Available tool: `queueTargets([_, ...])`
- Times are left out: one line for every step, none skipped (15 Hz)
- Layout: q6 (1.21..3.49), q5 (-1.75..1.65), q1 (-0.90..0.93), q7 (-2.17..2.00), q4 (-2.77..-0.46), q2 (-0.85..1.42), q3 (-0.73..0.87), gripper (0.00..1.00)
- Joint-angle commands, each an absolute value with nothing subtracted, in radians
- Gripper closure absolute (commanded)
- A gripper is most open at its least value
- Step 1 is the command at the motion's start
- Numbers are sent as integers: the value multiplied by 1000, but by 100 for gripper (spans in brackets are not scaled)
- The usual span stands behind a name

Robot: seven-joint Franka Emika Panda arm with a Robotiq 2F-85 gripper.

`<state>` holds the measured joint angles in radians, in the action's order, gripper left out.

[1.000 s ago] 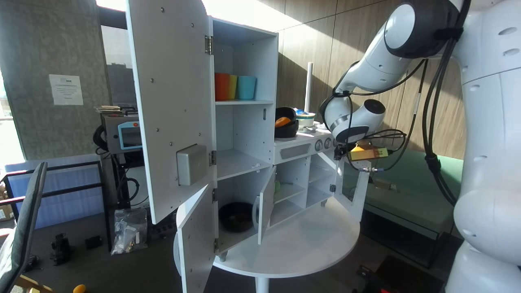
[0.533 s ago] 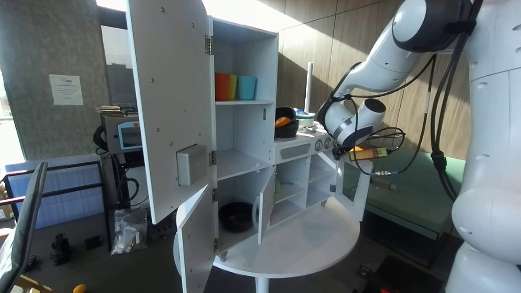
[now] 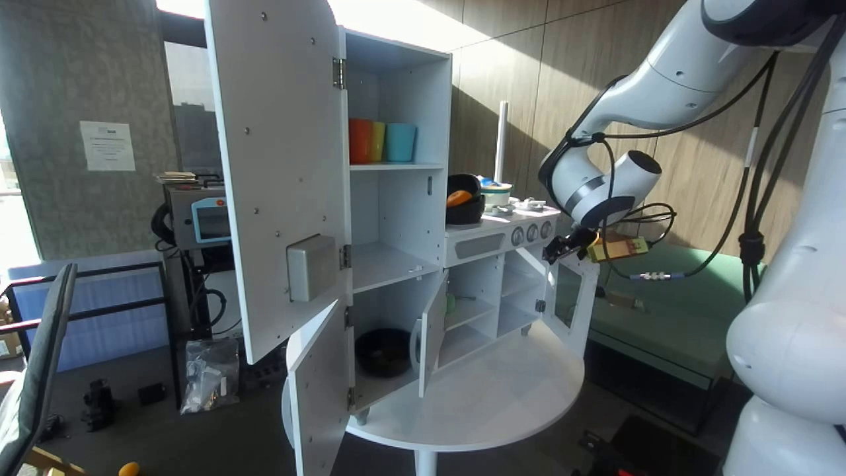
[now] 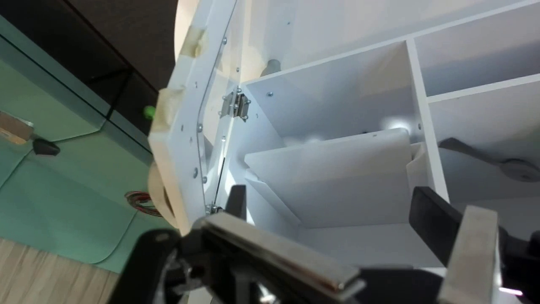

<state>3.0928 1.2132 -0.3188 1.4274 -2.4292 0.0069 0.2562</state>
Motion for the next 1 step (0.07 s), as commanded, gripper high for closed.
queueTargets([2912,1245,-346,1622,-2545,-139,289,0])
